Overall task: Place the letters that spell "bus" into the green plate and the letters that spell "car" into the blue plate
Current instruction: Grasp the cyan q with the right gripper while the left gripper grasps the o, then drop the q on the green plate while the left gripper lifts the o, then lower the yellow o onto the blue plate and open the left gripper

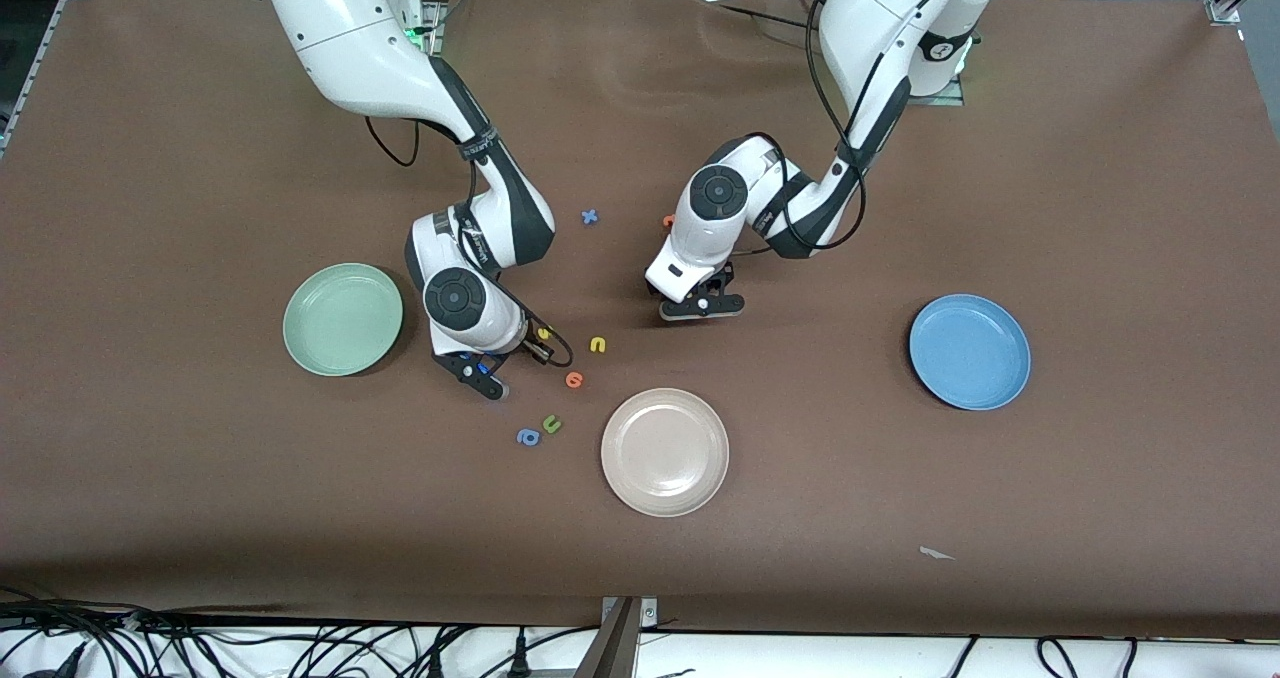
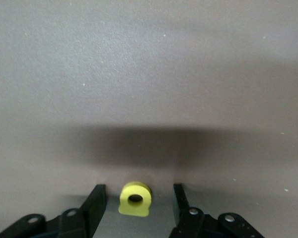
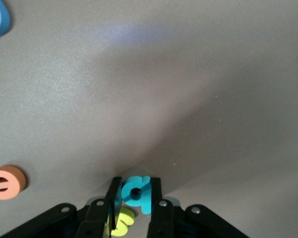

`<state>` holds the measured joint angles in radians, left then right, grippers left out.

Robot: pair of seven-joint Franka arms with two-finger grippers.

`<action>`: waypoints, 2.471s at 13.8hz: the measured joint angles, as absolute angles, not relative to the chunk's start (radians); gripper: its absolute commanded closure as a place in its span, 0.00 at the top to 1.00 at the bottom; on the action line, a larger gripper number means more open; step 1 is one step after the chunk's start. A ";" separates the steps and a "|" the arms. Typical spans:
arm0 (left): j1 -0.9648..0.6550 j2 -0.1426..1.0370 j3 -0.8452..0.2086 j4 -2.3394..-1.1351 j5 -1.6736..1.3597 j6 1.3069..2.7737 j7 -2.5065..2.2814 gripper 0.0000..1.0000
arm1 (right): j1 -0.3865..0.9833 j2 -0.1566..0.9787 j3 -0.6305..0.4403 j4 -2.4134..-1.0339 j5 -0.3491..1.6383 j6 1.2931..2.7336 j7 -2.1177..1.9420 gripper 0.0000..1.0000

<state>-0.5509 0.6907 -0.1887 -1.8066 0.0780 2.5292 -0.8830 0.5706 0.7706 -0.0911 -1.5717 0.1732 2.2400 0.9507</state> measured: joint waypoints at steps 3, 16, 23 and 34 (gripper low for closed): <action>-0.551 0.691 -0.186 -1.805 0.079 2.529 -0.883 0.29 | 0.570 0.751 -0.151 -1.558 0.161 2.176 0.832 0.14; -0.477 0.667 -0.165 -1.645 0.082 2.252 -0.796 0.16 | 0.480 0.647 -0.424 -1.778 0.163 1.997 0.173 1.00; -0.169 0.618 -0.156 -1.625 0.084 2.129 -0.309 0.14 | 0.538 0.620 -0.382 -1.731 0.215 1.998 0.310 1.00; 0.113 0.634 -0.159 -1.654 0.287 2.037 -0.010 1.00 | 0.759 0.738 -0.279 -1.677 0.387 2.312 0.838 0.58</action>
<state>0.1126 0.6336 -0.1593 -1.6541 0.2873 2.0375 -0.0103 0.7589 0.7383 -0.2792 -1.6772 0.3872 2.3119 0.8383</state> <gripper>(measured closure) 0.568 0.361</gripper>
